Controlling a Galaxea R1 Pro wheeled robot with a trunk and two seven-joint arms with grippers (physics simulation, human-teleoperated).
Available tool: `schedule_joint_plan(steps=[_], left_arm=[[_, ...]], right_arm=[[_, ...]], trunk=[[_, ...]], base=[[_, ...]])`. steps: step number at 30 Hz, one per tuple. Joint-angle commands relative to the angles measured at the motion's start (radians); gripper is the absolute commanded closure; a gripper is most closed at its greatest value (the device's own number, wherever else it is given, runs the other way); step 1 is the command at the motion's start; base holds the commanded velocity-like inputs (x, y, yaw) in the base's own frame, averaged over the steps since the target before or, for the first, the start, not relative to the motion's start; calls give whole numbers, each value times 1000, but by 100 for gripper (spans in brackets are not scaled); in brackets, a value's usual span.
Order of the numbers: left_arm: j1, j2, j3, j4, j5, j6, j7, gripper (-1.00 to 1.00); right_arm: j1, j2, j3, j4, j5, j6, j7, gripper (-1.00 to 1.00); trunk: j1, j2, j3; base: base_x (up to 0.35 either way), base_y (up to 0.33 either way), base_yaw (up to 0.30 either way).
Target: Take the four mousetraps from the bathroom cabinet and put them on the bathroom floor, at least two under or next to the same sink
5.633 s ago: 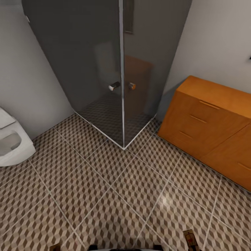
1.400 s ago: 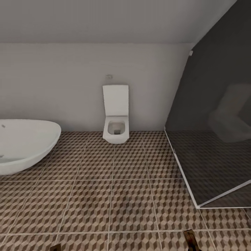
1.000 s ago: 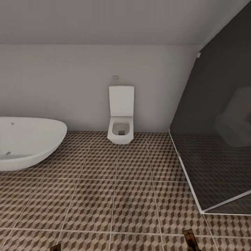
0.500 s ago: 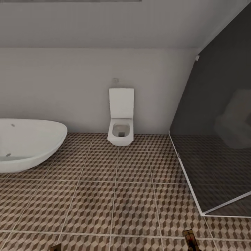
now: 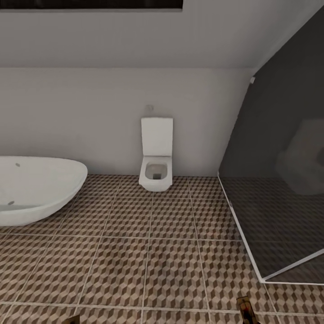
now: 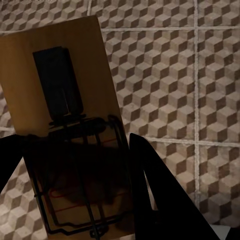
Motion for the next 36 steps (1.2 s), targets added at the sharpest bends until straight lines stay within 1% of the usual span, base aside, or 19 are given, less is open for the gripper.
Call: schedule_joint_plan(steps=[1, 27, 31, 36], left_arm=[[-1, -1, -9, 3, -4, -4, 8, 100], [-1, -1, -9, 3, -4, -4, 8, 100], [-1, -1, -9, 3, -4, -4, 8, 100], [-1, -2, -9, 3, -4, -4, 8, 100]], right_arm=[[-1, -1, 8, 0, -9, -4, -3, 100], [-1, -1, 8, 0, -9, -4, -3, 100], [-1, -1, 8, 0, -9, -4, -3, 100], [-1, -1, 8, 0, -9, -4, -3, 100]], trunk=[[1, -2, 0], [1, -2, 41], [1, -2, 47], [1, -2, 50]], base=[[0, 0, 0], [3, 0, 0], [192, 0, 0], [304, 0, 0]])
